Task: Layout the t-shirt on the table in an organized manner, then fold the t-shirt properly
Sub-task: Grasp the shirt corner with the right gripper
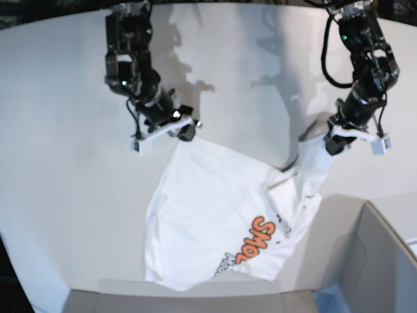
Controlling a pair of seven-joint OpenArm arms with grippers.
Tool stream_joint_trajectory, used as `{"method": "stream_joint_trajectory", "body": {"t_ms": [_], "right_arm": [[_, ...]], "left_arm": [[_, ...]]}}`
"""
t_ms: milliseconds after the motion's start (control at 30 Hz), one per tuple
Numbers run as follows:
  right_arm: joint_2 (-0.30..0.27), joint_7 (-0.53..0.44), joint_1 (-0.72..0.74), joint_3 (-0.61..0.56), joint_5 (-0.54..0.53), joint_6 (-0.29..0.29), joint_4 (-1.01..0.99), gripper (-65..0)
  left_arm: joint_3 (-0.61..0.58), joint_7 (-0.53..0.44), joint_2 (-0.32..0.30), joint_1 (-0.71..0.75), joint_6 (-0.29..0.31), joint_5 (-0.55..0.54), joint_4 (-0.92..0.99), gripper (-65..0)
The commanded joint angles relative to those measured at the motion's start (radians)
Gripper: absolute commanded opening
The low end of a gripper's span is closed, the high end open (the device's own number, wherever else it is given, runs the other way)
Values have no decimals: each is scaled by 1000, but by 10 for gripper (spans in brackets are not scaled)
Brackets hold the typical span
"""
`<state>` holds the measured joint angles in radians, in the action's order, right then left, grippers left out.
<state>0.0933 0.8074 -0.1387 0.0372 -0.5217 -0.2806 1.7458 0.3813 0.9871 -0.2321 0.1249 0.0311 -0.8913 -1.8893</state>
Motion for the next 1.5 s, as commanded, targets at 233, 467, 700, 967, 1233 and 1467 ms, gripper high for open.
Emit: {"method": "stream_joint_trajectory", "body": {"t_ms": [233, 467, 700, 967, 1233, 1467], "right_arm": [[-7, 82, 78, 131, -33, 11, -96, -469], [-11, 106, 121, 134, -77, 11, -185, -469], [-10, 108, 212, 112, -77, 11, -329, -469], [-11, 108, 302, 68, -76, 11, -418, -481], [-85, 112, 339, 19, -77, 11, -412, -650], [-241, 106, 367, -4, -168, 133, -235, -650]], "left_arm": [[3, -18, -11, -9, 8, -9, -16, -650], [3, -18, -11, -9, 8, -9, -16, -650], [3, -18, -8, -9, 8, -9, -16, -650], [3, -18, -8, -9, 8, -10, -16, -650], [-2, -18, -6, -15, 8, -10, -16, -650], [-2, -21, -6, -101, 3, -10, -16, -650]]}}
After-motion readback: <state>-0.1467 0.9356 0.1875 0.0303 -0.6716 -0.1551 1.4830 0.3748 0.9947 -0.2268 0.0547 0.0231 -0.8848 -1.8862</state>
